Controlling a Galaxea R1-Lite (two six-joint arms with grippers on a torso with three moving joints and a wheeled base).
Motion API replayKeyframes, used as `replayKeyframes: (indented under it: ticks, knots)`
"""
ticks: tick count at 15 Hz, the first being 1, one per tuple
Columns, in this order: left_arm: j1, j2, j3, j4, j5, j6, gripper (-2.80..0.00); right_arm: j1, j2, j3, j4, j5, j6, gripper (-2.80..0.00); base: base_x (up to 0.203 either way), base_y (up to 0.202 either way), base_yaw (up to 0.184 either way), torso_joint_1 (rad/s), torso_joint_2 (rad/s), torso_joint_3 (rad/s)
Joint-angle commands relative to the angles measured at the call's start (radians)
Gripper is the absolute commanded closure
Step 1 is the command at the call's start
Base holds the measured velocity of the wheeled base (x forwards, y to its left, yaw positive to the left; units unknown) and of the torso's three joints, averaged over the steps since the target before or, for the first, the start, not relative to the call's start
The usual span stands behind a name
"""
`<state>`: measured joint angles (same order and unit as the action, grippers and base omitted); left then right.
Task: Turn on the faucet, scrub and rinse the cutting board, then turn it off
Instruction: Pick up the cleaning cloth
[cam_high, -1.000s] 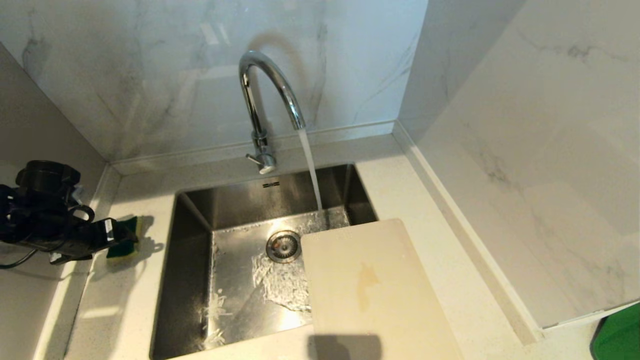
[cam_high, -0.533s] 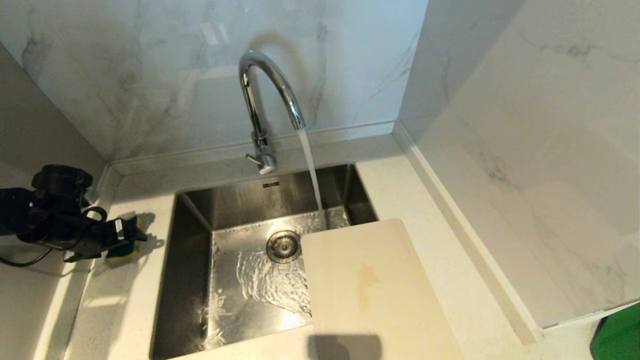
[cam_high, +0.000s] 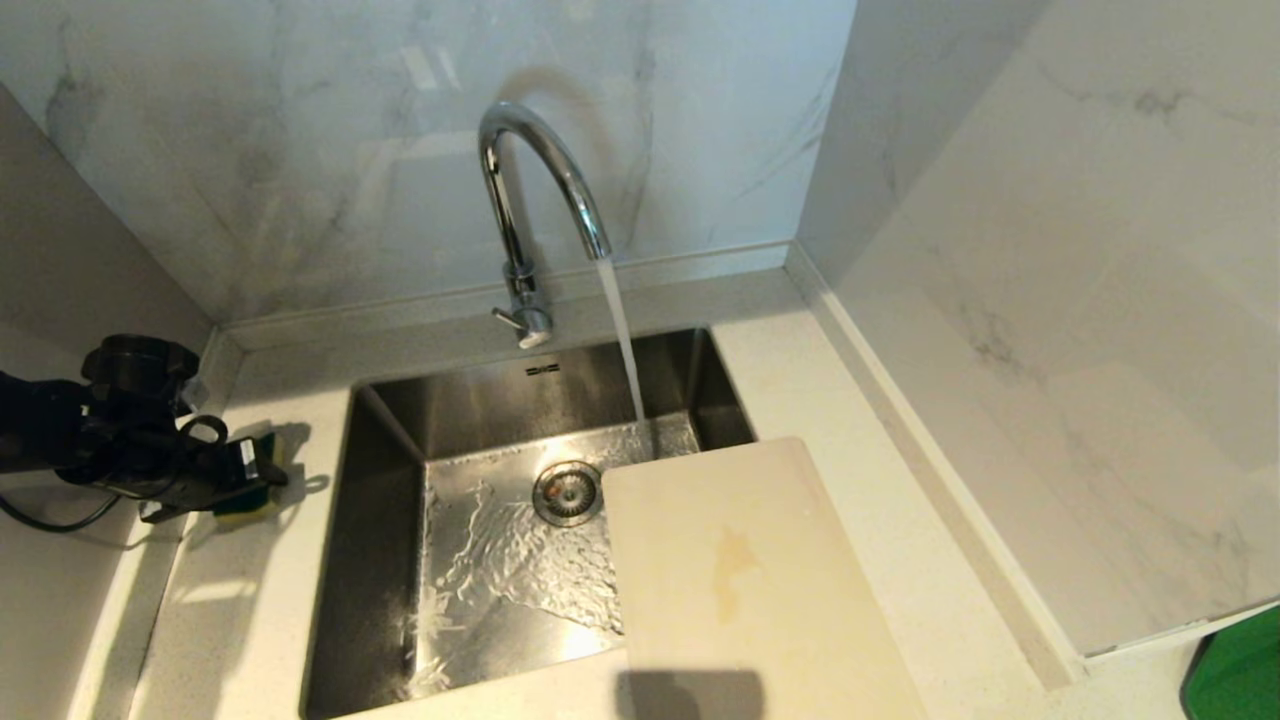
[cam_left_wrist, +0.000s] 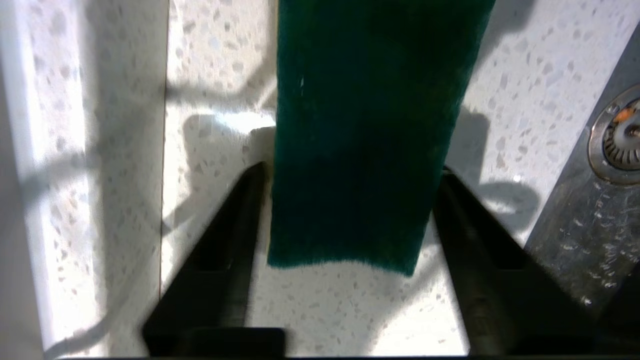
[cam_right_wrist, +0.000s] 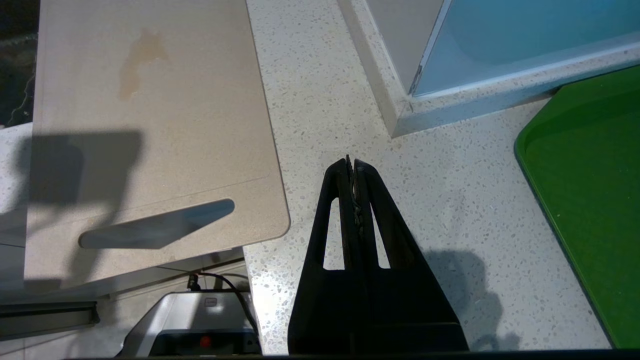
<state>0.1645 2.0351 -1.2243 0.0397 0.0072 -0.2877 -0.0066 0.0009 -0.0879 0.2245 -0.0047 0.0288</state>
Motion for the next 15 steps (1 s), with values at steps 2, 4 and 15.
replayKeyframes:
  ticks: [2, 4, 15]
  knots:
    - [0.000, 0.016, -0.003, -0.007, -0.001, -0.002, 0.00, 0.000, 0.001, 0.000, 0.002, 0.000, 0.000, 0.00, 0.000, 0.000, 0.000, 0.000, 0.00, 0.000]
    - [0.000, 0.004, 0.001, -0.009, -0.001, -0.003, 0.00, 0.000, 0.001, 0.000, 0.001, -0.001, 0.000, 0.00, 0.000, 0.000, 0.000, 0.000, 0.00, 0.000]
    - [-0.012, -0.445, 0.115, 0.157, -0.075, 0.049, 0.00, 0.000, 0.001, 0.000, 0.001, 0.000, 0.000, 0.00, 0.000, 0.000, 0.000, 0.000, 0.00, 0.000]
